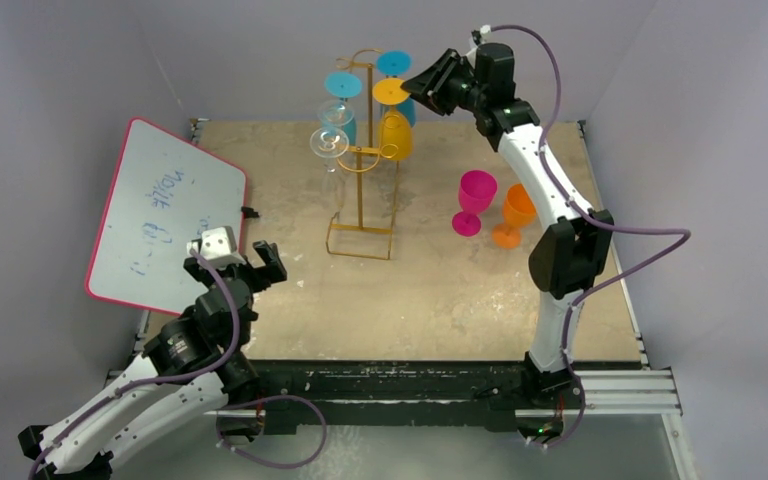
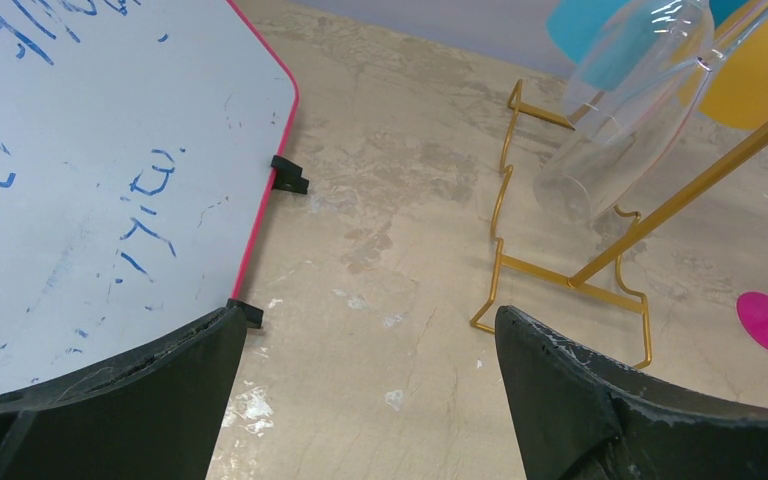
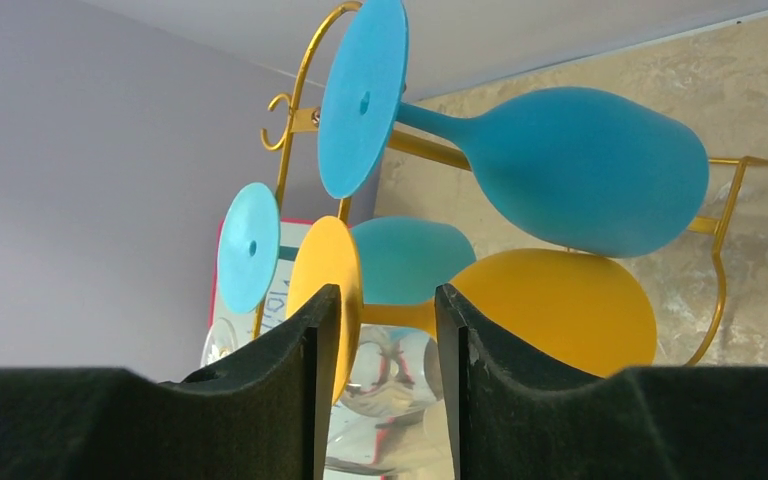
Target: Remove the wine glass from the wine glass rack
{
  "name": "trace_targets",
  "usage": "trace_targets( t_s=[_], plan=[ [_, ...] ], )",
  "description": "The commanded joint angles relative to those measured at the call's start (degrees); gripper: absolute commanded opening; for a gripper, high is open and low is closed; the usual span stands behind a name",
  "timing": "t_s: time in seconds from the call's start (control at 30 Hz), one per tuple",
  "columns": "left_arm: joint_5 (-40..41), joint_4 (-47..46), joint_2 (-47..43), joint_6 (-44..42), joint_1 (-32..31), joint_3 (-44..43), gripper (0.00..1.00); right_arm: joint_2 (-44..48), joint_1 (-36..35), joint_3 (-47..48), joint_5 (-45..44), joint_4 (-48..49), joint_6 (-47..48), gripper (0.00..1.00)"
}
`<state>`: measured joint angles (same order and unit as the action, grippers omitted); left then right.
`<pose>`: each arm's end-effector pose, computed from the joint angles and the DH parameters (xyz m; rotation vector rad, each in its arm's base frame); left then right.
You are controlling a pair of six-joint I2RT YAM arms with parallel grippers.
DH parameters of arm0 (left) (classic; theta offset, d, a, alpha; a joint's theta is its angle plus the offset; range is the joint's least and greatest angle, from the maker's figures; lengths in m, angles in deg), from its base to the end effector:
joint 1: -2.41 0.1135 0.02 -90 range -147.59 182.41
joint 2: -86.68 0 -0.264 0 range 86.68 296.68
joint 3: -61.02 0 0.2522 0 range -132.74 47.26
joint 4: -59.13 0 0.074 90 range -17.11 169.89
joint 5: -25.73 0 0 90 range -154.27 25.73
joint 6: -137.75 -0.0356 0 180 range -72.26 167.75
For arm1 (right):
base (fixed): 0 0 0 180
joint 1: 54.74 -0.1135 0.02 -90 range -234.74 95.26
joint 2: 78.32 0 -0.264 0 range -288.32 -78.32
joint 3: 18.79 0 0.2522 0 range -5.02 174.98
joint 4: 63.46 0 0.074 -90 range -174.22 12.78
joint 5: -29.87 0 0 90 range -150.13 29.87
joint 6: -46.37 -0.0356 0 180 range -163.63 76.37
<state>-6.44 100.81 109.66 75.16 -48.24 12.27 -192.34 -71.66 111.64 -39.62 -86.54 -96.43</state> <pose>0.0826 -0.0532 0.3007 -0.3281 1.6862 -0.0733 0.4518 0.1505 0.4134 0.2801 1.8106 1.1886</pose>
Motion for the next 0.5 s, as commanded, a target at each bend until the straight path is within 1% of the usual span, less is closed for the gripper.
trace_targets(
  t_s=[0.0,0.07,0.1,0.2,0.4,0.47],
  plan=[
    [0.61,-1.49,0.22,-0.44,0.12,-1.31,0.95,0.28,-0.34,3.31,1.38,0.31,1.49,0.41],
    [0.56,-1.54,0.33,-0.54,0.12,-1.32,0.95,0.29,-0.38,2.99,0.66,0.46,2.02,0.33],
    [0.51,-1.59,0.45,-0.58,0.12,-1.32,0.95,0.17,-0.39,2.96,0.22,0.16,2.07,0.32],
    [0.5,-1.51,0.61,-0.44,0.12,-1.36,0.95,-0.02,-0.42,3.17,0.67,-0.06,2.29,0.3],
    [0.71,-1.51,0.46,-0.49,0.12,-1.36,0.95,1.28,-0.74,3.05,0.71,0.49,2.85,0.31],
    [0.63,-1.47,0.48,-0.44,0.12,-1.32,0.95,0.98,-0.78,4.06,0.7,-0.79,3.83,0.32]
  ],
)
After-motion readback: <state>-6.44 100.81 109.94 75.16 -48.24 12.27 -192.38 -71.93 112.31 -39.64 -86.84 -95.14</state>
